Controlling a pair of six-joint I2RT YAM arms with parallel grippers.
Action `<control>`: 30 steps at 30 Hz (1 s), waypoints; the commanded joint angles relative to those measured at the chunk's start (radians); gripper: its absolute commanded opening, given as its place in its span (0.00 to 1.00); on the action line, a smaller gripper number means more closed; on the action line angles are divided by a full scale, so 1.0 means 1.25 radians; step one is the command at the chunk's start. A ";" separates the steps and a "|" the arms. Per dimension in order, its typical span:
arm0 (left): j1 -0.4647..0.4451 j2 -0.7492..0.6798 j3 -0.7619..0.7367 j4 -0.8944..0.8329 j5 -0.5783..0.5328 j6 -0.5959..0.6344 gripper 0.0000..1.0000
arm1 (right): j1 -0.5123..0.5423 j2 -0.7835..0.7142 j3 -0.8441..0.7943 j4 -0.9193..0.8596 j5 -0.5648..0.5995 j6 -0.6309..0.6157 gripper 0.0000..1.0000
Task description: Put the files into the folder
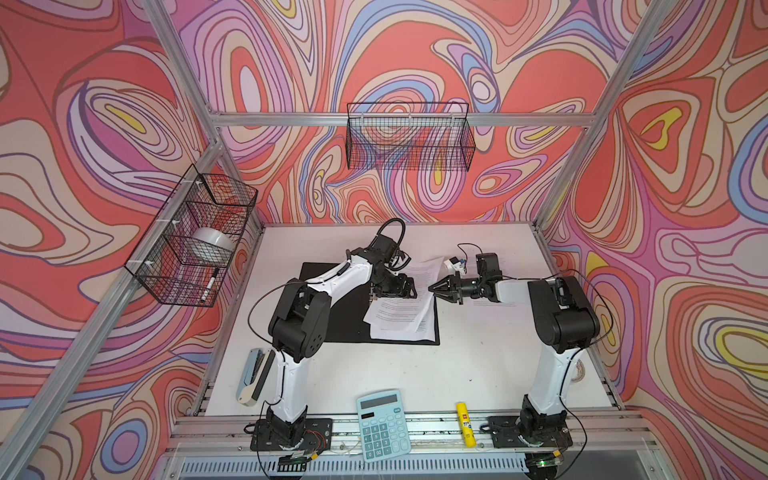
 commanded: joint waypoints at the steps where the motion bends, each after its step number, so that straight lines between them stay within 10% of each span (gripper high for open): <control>1: -0.002 -0.127 -0.006 -0.056 -0.076 0.174 0.82 | -0.004 0.014 0.043 -0.068 -0.004 -0.047 0.20; 13: -0.117 -0.351 -0.310 -0.126 -0.290 0.693 0.83 | -0.005 0.045 0.137 -0.244 -0.026 -0.100 0.15; 21: -0.204 -0.371 -0.403 -0.034 -0.282 0.698 0.89 | -0.005 0.064 0.146 -0.229 -0.044 -0.047 0.14; 30: -0.292 -0.331 -0.430 0.188 -0.486 0.693 0.94 | -0.004 0.058 0.154 -0.277 -0.063 -0.031 0.13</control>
